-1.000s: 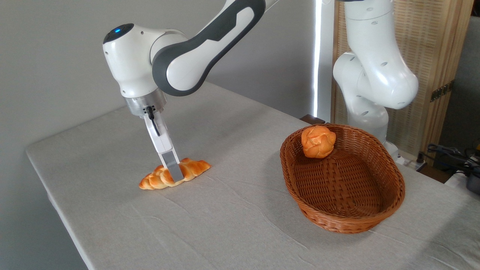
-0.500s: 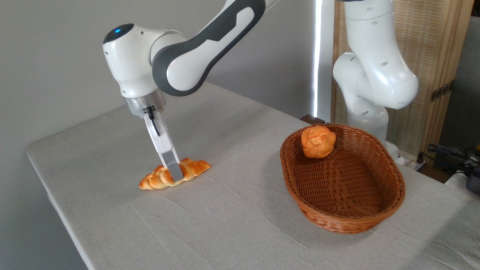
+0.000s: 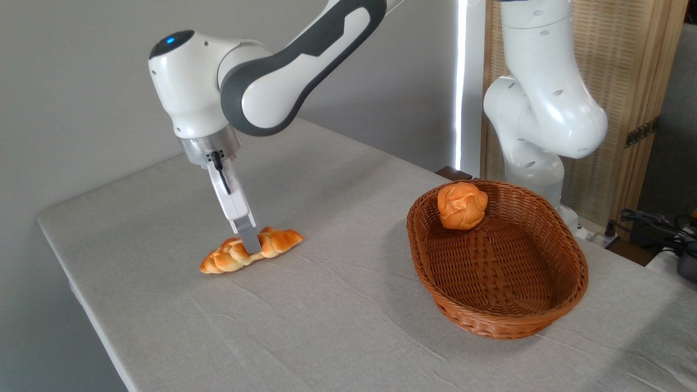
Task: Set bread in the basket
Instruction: 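Close the gripper fingers around the braided roll, then lift the braided roll and carry it over the wicker basket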
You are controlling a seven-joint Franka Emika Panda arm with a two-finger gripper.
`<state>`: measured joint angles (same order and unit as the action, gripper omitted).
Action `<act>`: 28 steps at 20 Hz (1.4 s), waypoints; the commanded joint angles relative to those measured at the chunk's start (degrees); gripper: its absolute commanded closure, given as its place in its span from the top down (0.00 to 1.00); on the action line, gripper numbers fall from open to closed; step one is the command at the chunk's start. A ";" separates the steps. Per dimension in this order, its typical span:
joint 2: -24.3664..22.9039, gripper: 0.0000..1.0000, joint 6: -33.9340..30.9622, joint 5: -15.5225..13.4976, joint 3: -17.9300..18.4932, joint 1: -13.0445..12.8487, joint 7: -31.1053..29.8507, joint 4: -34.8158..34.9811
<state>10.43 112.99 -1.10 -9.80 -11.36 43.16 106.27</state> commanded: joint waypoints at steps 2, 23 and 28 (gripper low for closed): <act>-5.50 0.14 -14.34 0.40 4.07 0.55 3.49 -7.03; -39.53 0.17 -23.60 11.82 28.69 0.55 47.72 24.51; -37.86 0.23 -23.51 11.82 28.87 0.64 48.07 26.53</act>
<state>-27.85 89.95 9.71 18.38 -9.68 90.47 131.72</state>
